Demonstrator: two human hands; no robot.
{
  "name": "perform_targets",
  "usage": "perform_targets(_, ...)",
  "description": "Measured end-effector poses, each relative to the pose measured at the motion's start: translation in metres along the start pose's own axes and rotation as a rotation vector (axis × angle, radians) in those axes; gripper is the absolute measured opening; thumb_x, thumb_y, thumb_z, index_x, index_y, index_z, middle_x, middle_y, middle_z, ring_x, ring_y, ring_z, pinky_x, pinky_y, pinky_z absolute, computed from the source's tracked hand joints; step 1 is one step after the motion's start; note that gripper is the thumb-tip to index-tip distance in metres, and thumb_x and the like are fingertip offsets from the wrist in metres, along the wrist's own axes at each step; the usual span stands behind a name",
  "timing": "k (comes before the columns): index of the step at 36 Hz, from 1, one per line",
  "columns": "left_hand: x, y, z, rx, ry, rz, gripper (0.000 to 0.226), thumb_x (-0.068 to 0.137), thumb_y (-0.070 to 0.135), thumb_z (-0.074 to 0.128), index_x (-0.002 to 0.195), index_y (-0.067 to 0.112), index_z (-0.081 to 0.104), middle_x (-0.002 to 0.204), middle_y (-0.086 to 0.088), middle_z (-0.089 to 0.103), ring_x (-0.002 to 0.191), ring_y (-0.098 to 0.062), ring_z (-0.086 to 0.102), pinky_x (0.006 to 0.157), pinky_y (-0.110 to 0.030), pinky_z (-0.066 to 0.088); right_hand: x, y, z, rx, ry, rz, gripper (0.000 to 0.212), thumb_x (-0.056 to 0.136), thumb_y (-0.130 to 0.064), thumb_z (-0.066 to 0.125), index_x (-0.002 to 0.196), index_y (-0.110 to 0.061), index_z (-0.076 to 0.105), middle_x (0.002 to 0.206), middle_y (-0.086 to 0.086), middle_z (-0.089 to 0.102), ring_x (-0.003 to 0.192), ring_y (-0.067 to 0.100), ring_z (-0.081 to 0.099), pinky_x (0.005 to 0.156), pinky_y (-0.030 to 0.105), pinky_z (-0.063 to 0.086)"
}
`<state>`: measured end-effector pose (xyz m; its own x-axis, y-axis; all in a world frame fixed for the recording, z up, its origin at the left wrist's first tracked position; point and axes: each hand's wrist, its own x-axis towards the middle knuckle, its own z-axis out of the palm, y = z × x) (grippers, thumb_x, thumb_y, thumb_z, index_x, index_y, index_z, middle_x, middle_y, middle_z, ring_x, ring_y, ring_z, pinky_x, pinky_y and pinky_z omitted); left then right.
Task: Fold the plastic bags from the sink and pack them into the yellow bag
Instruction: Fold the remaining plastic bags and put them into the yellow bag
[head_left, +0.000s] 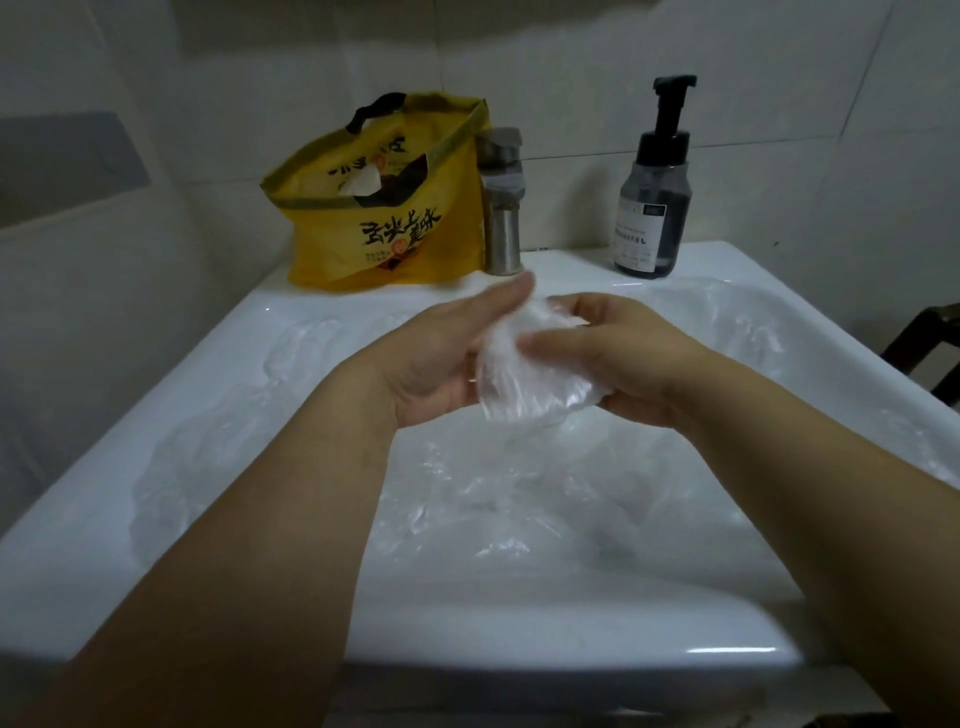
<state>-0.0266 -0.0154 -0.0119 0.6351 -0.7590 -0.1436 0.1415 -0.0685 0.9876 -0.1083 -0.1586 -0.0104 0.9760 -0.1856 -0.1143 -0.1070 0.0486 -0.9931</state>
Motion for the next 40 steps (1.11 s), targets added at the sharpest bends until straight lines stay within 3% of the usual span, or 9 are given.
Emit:
perform_targets(2,-0.001,-0.001,0.005,0.068,0.061,0.009,0.043,0.082,0.036,0.067,0.116,0.010,0.064,0.114,-0.012,0.071,0.108,-0.025,0.067,0.093,-0.036,0.055,0.001,0.001,0.001,-0.021,0.007,0.005,0.058,0.080,-0.007,0.073,0.131,-0.013,0.045,0.110,0.011,0.063,0.091,0.026,0.069,0.076,0.034,0.060)
perform_targets(5,0.006,-0.004,0.001,0.052,0.209,0.031,0.033,0.093,0.023,0.061,0.122,0.007,0.062,0.114,-0.010,0.070,0.105,-0.023,0.068,0.092,-0.034,0.055,0.005,0.002,-0.003,0.101,0.038,0.032,0.072,0.081,-0.008,0.072,0.142,-0.015,0.035,0.110,0.013,0.062,0.104,0.032,0.065,0.089,0.042,0.055)
perform_targets(10,0.013,-0.004,-0.002,-0.065,0.343,0.112,0.030,0.096,0.014,0.057,0.125,0.006,0.058,0.113,-0.012,0.070,0.101,-0.023,0.068,0.089,-0.036,0.055,0.005,0.006,0.005,0.226,-0.115,0.168,0.037,0.083,-0.020,0.067,0.117,-0.008,0.059,0.124,0.019,0.060,0.101,0.029,0.062,0.079,0.037,0.058)
perform_targets(13,0.013,-0.004,0.001,-0.129,0.301,0.145,0.025,0.096,0.009,0.054,0.120,0.005,0.060,0.107,-0.012,0.070,0.095,-0.021,0.067,0.092,-0.039,0.052,0.008,0.006,0.006,0.270,-0.054,0.120,0.023,0.092,-0.009,0.057,0.114,-0.002,0.059,0.105,0.016,0.067,0.082,0.022,0.066,0.074,0.032,0.058)
perform_targets(16,0.012,0.000,-0.001,-0.219,0.258,0.158,0.023,0.095,0.006,0.054,0.117,0.001,0.059,0.105,-0.015,0.069,0.092,-0.021,0.066,0.088,-0.034,0.054,0.009,0.001,-0.001,0.346,-0.003,0.043,0.027,0.095,-0.006,0.050,0.120,-0.001,0.057,0.109,0.017,0.068,0.087,0.023,0.066,0.075,0.029,0.057)
perform_targets(27,-0.001,0.003,-0.012,-0.119,0.122,0.129,0.030,0.088,-0.001,0.055,0.118,-0.004,0.060,0.121,-0.021,0.064,0.110,-0.027,0.062,0.092,-0.030,0.053,0.002,-0.008,-0.020,0.380,-0.159,0.025,0.035,0.094,0.002,0.045,0.126,-0.007,0.056,0.091,0.011,0.068,0.067,0.018,0.067,0.050,0.022,0.054)
perform_targets(30,-0.003,0.004,-0.011,-0.091,0.115,0.125,0.028,0.087,-0.004,0.055,0.114,-0.005,0.060,0.113,-0.020,0.065,0.104,-0.026,0.062,0.091,-0.030,0.052,0.001,-0.010,-0.023,0.372,-0.212,0.034,0.024,0.092,0.005,0.044,0.103,-0.010,0.060,0.083,0.010,0.067,0.061,0.016,0.065,0.047,0.022,0.053)
perform_targets(33,-0.004,0.006,-0.009,-0.100,0.109,0.128,0.024,0.088,-0.010,0.051,0.108,-0.003,0.062,0.099,-0.014,0.068,0.091,-0.020,0.066,0.081,-0.025,0.058,0.001,-0.010,-0.023,0.362,-0.224,0.024,0.032,0.091,0.010,0.037,0.077,-0.013,0.055,0.068,0.007,0.063,0.053,0.014,0.059,0.046,0.022,0.053)
perform_targets(40,-0.005,0.009,-0.004,-0.092,0.094,0.100,0.026,0.092,-0.009,0.049,0.111,0.002,0.063,0.093,-0.013,0.072,0.079,-0.018,0.071,0.069,-0.021,0.059,0.003,-0.013,-0.025,0.354,-0.200,-0.005,0.034,0.092,0.008,0.034,0.071,-0.012,0.053,0.059,0.006,0.061,0.047,0.013,0.058,0.045,0.021,0.052)
